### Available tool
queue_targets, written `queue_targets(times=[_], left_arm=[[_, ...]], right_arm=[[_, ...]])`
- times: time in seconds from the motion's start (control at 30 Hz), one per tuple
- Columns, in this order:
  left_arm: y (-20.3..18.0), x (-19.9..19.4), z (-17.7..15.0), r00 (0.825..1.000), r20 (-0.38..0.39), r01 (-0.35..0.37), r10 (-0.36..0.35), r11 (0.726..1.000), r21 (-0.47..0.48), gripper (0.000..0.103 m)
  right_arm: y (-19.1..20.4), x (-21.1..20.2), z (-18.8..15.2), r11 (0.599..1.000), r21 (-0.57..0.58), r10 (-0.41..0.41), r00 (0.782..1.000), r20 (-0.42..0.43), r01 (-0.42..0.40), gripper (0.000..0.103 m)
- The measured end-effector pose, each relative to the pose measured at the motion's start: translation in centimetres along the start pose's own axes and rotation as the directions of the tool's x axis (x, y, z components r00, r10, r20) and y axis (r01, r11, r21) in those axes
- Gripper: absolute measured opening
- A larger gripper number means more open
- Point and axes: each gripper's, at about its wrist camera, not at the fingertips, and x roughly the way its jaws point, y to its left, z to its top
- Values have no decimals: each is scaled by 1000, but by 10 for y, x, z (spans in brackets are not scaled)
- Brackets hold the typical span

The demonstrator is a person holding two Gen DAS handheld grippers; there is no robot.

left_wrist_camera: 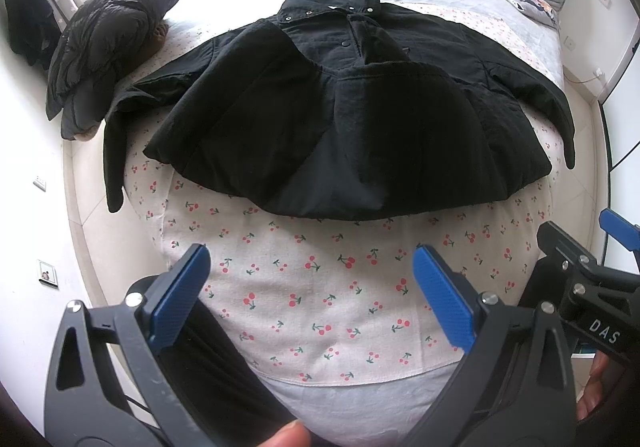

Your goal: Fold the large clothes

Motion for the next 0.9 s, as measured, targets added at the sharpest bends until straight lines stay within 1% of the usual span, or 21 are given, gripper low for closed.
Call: queue_targets(times=[0.9], left_arm=[[0, 0, 0, 1000, 5, -3, 3, 1000, 2, 101]], right_arm=[[1, 3, -2, 1000, 1, 9, 1000, -12, -9, 103]])
